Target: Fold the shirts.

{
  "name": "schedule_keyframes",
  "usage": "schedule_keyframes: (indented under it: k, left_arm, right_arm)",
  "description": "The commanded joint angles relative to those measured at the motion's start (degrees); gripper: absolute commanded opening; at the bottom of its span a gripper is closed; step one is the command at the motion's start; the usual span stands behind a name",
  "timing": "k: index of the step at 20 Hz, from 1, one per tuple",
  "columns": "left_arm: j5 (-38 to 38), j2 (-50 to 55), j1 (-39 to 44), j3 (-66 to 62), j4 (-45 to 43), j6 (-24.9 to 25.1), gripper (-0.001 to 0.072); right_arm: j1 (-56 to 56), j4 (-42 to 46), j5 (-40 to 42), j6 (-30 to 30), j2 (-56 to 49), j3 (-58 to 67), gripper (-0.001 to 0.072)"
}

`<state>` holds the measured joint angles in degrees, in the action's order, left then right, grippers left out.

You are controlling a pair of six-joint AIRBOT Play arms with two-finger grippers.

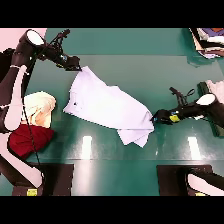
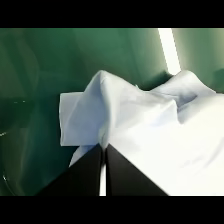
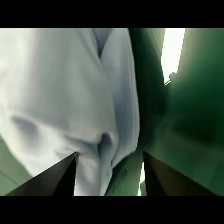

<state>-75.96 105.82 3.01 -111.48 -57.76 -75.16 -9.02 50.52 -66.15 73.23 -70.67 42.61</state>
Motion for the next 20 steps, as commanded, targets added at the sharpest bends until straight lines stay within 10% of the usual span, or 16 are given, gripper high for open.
schedule_keyframes:
  k: [1, 2, 4, 6, 20]
  left_arm:
    - [-1.07, 0.04, -0.07, -0.63, 0.09, -0.07, 0.0021]
    - [-1.14, 0.04, -0.07, -0.63, 0.07, -0.09, 0.0021]
    - [-1.57, 0.04, -0.07, -0.66, 0.07, -0.07, 0.0021]
    - [-2.16, -0.50, -0.07, -0.66, -0.13, -0.07, 0.0021]
    - [14.64, -45.40, -0.07, -0.66, -1.57, 0.22, 0.0021]
  right_arm:
    - [-3.56, 0.00, 6.60, 0.00, -4.83, 1.31, 0.0429]
    - [-4.11, 0.04, 6.82, 0.00, -6.19, 2.69, 0.0420]
    - [-4.83, 0.46, 7.43, -0.28, -7.80, 5.64, 0.0109]
    - [-4.63, 0.61, 7.54, -0.28, -7.74, 8.57, 0.0021]
    - [9.70, 0.72, -3.41, -0.26, 21.44, 38.82, 0.0015]
